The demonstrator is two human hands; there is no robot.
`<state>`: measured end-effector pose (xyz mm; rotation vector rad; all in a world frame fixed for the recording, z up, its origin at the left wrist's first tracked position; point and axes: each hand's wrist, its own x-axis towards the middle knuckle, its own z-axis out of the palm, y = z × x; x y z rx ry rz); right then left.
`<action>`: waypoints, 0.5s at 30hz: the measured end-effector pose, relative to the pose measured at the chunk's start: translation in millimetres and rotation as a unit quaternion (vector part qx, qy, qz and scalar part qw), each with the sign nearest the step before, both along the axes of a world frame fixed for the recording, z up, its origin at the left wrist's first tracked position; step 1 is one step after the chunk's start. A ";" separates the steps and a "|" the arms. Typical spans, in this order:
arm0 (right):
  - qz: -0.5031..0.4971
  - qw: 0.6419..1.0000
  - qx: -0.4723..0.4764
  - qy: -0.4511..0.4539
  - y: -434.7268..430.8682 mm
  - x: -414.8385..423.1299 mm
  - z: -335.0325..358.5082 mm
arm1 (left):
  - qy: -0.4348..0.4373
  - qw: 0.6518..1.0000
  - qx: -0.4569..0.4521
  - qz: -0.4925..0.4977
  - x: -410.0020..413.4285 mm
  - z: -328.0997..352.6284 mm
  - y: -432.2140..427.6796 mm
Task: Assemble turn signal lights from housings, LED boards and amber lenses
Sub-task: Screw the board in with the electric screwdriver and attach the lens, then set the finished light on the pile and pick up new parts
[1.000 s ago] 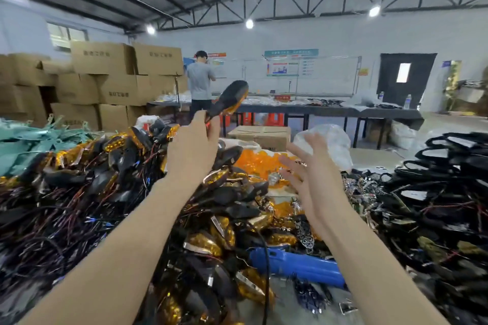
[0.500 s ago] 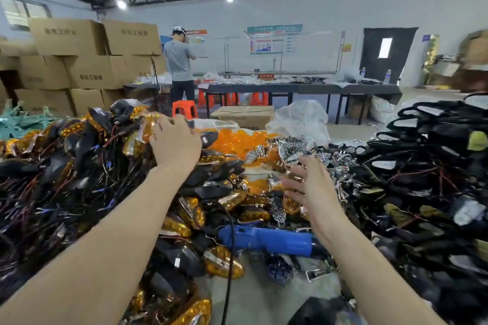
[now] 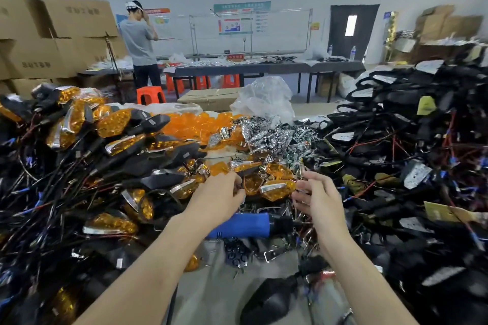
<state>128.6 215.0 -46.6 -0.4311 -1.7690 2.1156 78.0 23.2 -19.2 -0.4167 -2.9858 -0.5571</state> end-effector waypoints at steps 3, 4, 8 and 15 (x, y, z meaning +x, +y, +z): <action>0.006 1.000 0.010 0.007 3.2 -6.8 0.1 | -0.036 0.996 -0.078 -0.024 -12.3 -5.9 7.1; 0.009 1.000 0.014 0.009 3.5 -9.5 0.6 | -0.047 0.992 -0.109 -0.032 -15.5 -7.8 9.9; 0.027 0.999 0.026 0.019 2.9 -20.2 0.5 | -0.040 0.986 -0.159 -0.028 -22.9 -13.7 18.6; 0.051 0.999 -0.005 0.017 -1.4 -29.9 -8.8 | 0.015 0.995 -0.103 0.008 -24.2 -17.0 23.5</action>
